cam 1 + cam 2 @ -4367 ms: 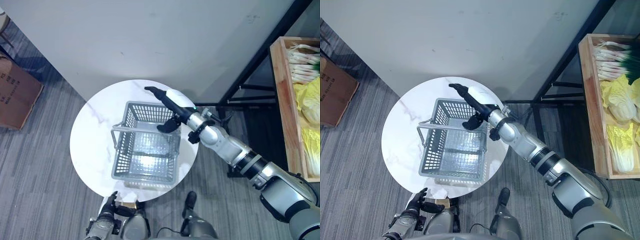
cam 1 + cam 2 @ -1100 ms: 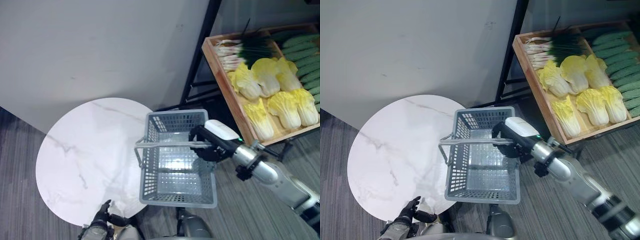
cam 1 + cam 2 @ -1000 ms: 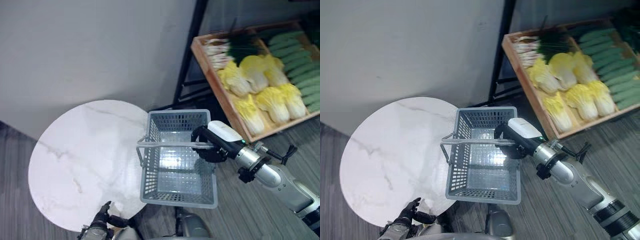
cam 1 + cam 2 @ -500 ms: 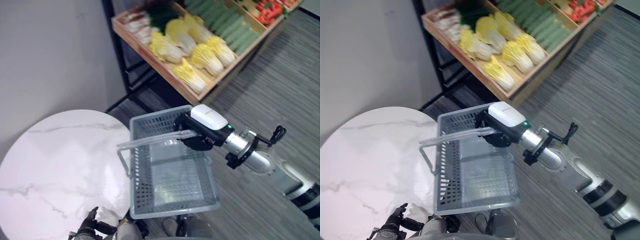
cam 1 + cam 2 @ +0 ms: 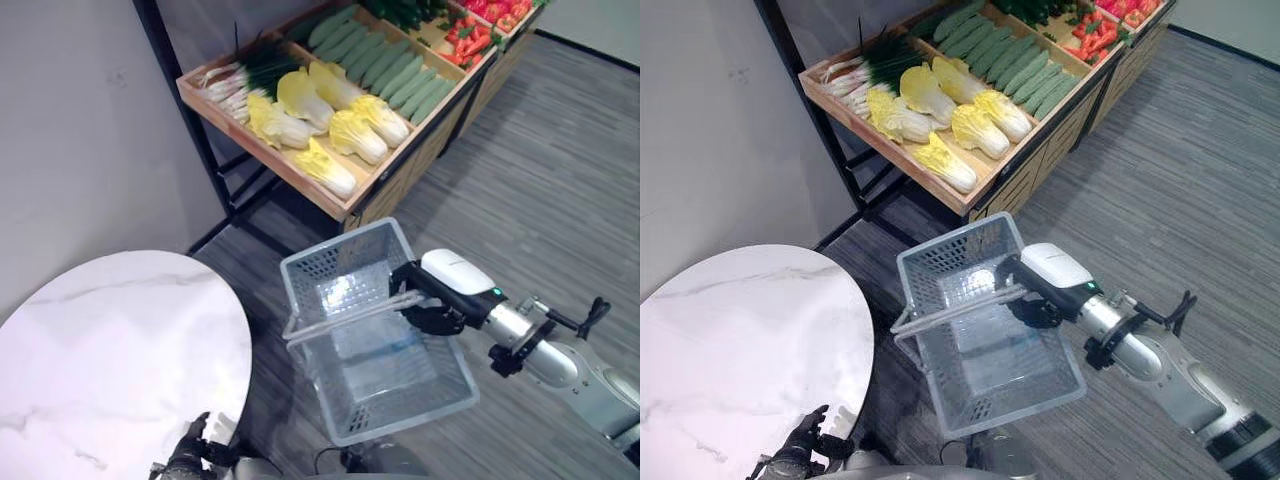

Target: Get the vegetables into the basket

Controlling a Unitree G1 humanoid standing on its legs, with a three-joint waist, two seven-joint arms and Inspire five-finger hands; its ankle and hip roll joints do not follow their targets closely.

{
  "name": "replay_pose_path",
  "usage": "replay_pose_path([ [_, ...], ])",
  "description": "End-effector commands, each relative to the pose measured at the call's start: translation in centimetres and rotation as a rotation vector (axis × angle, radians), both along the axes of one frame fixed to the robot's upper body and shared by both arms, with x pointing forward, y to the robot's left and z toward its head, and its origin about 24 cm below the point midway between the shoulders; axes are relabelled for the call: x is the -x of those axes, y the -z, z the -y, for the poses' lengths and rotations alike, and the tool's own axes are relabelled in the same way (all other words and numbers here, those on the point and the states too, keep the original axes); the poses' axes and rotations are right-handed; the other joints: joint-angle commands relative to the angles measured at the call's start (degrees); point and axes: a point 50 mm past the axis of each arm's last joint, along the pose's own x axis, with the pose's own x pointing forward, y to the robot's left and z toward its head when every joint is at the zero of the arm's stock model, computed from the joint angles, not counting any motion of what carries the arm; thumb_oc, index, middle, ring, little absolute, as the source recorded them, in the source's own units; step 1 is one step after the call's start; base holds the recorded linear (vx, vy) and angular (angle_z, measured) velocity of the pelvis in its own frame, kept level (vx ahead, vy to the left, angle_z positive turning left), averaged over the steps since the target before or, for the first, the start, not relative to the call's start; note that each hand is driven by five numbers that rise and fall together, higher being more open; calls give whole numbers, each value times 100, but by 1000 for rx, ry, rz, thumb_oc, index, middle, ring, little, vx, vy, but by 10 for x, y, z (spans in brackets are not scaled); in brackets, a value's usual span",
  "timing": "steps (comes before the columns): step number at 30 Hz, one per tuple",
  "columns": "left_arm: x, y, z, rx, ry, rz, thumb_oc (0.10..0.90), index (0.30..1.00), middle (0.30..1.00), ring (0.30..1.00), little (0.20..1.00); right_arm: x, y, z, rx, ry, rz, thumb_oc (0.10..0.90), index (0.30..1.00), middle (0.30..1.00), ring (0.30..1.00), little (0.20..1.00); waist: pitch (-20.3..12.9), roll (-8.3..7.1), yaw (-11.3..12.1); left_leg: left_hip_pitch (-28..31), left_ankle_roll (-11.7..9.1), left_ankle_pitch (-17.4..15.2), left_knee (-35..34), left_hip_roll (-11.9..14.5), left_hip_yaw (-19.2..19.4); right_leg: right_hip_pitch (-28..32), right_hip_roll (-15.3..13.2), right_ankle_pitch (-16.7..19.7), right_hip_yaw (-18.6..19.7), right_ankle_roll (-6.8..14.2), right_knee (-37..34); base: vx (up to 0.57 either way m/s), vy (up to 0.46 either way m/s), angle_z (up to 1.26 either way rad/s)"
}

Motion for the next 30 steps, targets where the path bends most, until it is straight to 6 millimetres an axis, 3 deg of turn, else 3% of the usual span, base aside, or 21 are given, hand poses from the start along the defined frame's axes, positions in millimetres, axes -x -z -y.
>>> replay_pose_path([
  [1,0,1,8,3,12,22,900,1000,1000,1000,1000,-15,-79,-29,-188,-148,409,400,300,300,300,300,62,-116,261,-738,240,822,-1552,-992,-1764,394,-647,-786,342,876,439,49,47,-111],
  [2,0,2,9,6,9,20,900,1000,1000,1000,1000,-18,-80,-30,-191,-151,409,400,300,300,300,300,54,-129,255,-729,247,805,-1644,-1070,-1949,367,-655,-745,448,891,459,52,64,-129],
  [3,-3,2,11,14,17,27,900,1000,1000,1000,1000,-23,-82,-33,-199,-160,410,400,300,300,300,300,54,-129,274,-786,330,707,-1728,-1330,-2435,206,-633,-652,714,932,515,22,92,-136],
  [4,-3,2,11,11,13,25,900,1000,1000,1000,1000,-23,-82,-34,-202,-165,409,400,300,300,300,300,49,-121,252,-747,342,698,-1784,-1347,-2406,157,-640,-655,801,951,559,16,144,-134],
  [7,-10,1,12,8,48,24,900,1000,1000,1000,1000,-23,-81,-32,-200,-145,411,400,300,300,300,300,29,-80,133,-710,397,715,-1869,-1426,-2216,33,-767,-666,852,983,669,43,239,-70],
  [10,-11,1,12,2,75,20,900,1000,1000,1000,1000,-18,-77,-35,-216,-149,400,400,300,300,300,300,-41,-159,40,-607,564,471,-1830,-1596,-1882,-110,-1006,-572,1113,1144,680,71,282,-48],
  [15,-19,-4,7,-22,75,50,900,1000,1000,1000,1000,-21,-74,-35,-238,-127,409,400,300,300,300,300,-26,-223,-25,-619,712,152,-1633,-1757,-1457,-382,-1249,-212,1486,1360,545,-4,190,-28],
  [16,-20,-5,6,-26,72,58,900,1000,1000,1000,1000,-22,-73,-35,-244,-109,423,400,300,300,300,300,5,-202,-76,-554,754,96,-1716,-1811,-1170,-562,-1365,73,1619,1513,453,-45,252,-43],
  [18,-22,-6,4,-34,72,69,900,1000,1000,1000,1000,-24,-71,-34,-247,-92,428,400,300,300,300,300,7,-195,-84,-484,760,122,-1812,-1791,-911,-702,-1390,266,1661,1559,457,-50,166,-90],
  [21,-25,-10,-2,-49,89,86,900,1000,1000,1000,1000,-24,-71,-30,-258,-63,452,400,300,300,300,300,38,-135,88,-366,806,51,-1807,-1608,-450,-601,-1549,-52,355,1423,978,-34,107,-109],
  [22,-23,-10,-4,-52,89,84,900,1000,1000,1000,1000,-24,-70,-27,-248,-53,451,400,300,300,300,300,-1,-123,109,-284,752,-78,-1802,-1578,-407,-465,-1584,-244,130,1454,1104,19,124,-103],
  [23,-22,-10,-6,-54,81,78,900,1000,1000,1000,1000,-24,-69,-26,-242,-47,453,400,300,300,300,300,-16,-149,132,-253,754,-92,-1769,-1544,-266,-402,-1587,-308,-8,1433,1187,104,74,-118],
  [25,-15,-10,-11,-47,54,68,900,1000,1000,1000,1000,-16,-58,-4,-189,53,436,400,300,300,300,300,-144,-292,113,-30,707,-83,-1802,-1537,79,-283,-1497,-231,-95,1442,871,80,-42,-121],
  [30,-15,-8,-7,-33,63,62,900,1000,1000,1000,1000,-6,-51,18,-142,146,423,400,300,300,300,300,-213,-278,-3,66,553,48,-1843,-1397,225,-210,-1345,-157,-29,1434,471,37,-121,-40],
])
